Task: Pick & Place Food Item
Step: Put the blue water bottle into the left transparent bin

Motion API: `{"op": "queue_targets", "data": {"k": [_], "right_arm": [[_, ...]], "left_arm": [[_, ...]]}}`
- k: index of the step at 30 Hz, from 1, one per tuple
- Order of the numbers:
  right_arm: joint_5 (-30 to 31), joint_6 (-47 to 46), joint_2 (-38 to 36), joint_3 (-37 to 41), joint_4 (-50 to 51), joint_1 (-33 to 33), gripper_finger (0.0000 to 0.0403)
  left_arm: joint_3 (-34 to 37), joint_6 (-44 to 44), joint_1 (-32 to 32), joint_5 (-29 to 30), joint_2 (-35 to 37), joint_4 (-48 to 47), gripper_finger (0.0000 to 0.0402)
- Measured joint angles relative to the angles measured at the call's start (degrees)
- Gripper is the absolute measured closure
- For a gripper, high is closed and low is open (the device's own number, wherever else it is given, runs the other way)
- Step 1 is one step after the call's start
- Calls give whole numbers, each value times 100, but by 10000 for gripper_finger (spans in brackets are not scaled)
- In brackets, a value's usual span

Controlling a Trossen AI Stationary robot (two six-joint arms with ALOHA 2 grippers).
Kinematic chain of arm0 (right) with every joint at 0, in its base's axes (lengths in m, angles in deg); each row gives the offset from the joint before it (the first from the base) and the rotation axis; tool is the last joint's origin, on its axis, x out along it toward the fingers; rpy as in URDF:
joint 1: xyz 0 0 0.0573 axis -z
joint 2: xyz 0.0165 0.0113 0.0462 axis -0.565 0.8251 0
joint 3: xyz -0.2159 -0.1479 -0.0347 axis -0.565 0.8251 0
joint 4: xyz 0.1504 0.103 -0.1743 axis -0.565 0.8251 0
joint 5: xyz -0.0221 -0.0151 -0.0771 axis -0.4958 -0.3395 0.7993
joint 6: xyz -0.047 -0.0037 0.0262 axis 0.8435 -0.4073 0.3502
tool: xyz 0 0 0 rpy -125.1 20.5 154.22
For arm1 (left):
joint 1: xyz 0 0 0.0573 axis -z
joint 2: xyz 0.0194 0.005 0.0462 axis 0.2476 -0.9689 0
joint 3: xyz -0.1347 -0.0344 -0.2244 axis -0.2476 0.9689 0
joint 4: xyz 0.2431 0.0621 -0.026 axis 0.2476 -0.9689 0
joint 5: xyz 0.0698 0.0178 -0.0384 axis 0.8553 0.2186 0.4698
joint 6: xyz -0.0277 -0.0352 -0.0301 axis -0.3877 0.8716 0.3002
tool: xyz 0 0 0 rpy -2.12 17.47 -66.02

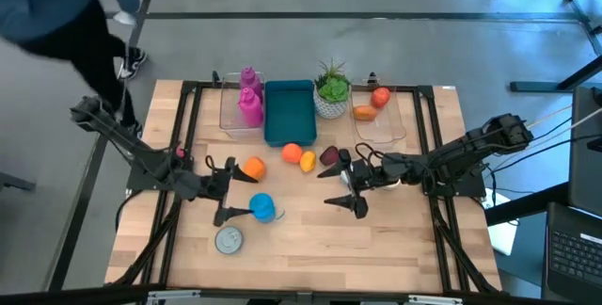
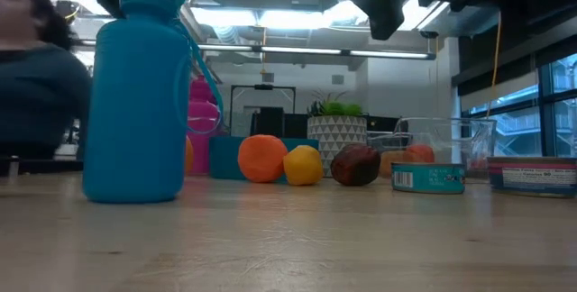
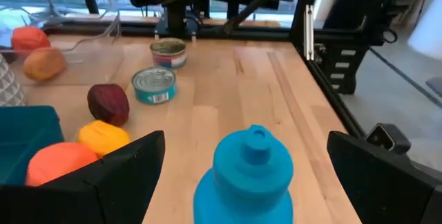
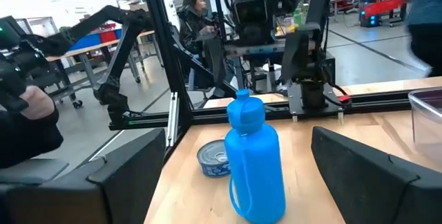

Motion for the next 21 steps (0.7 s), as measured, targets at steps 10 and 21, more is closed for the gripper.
{"op": "queue_targets", "data": {"k": [10, 21], "right_arm": [[0, -71, 0, 0, 1, 0, 46], [147, 6, 0, 0, 3, 0, 46]], "left_arm": [[658, -32, 25, 90, 1, 1159, 9], [657, -328, 19, 279, -23, 1636, 9]]}}
